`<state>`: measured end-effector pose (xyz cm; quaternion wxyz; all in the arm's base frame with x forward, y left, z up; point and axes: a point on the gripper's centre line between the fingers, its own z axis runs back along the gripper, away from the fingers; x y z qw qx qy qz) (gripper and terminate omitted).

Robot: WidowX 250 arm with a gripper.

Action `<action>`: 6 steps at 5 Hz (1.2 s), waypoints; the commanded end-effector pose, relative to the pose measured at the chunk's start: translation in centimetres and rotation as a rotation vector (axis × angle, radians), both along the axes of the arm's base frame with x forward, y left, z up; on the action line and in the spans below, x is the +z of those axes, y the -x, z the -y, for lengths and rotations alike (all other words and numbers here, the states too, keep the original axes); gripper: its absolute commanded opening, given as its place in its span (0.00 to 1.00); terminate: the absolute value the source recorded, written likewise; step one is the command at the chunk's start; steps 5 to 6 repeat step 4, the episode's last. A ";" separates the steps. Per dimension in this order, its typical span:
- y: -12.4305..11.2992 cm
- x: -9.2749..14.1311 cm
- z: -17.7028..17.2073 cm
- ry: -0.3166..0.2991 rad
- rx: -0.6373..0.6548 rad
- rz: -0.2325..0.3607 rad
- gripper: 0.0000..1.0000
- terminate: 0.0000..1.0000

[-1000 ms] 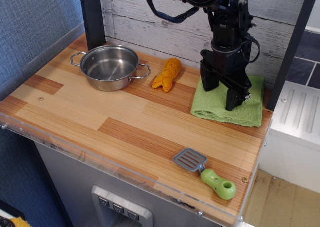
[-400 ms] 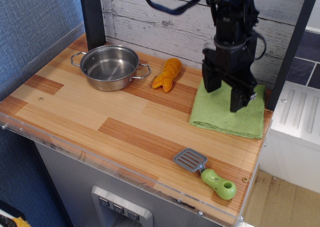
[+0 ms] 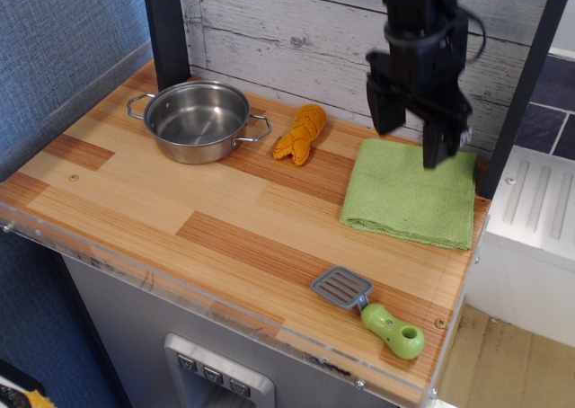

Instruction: Slide green cloth to upper right corner of table.

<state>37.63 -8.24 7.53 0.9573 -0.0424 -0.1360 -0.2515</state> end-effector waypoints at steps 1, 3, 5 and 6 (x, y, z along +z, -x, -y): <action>0.0 4.4 -0.7 0.013 0.021 0.098 1.00 0.00; 0.0 4.4 -0.7 0.013 0.021 0.098 1.00 0.00; 0.0 4.4 -0.7 0.013 0.021 0.098 1.00 1.00; 0.0 4.4 -0.7 0.013 0.021 0.098 1.00 1.00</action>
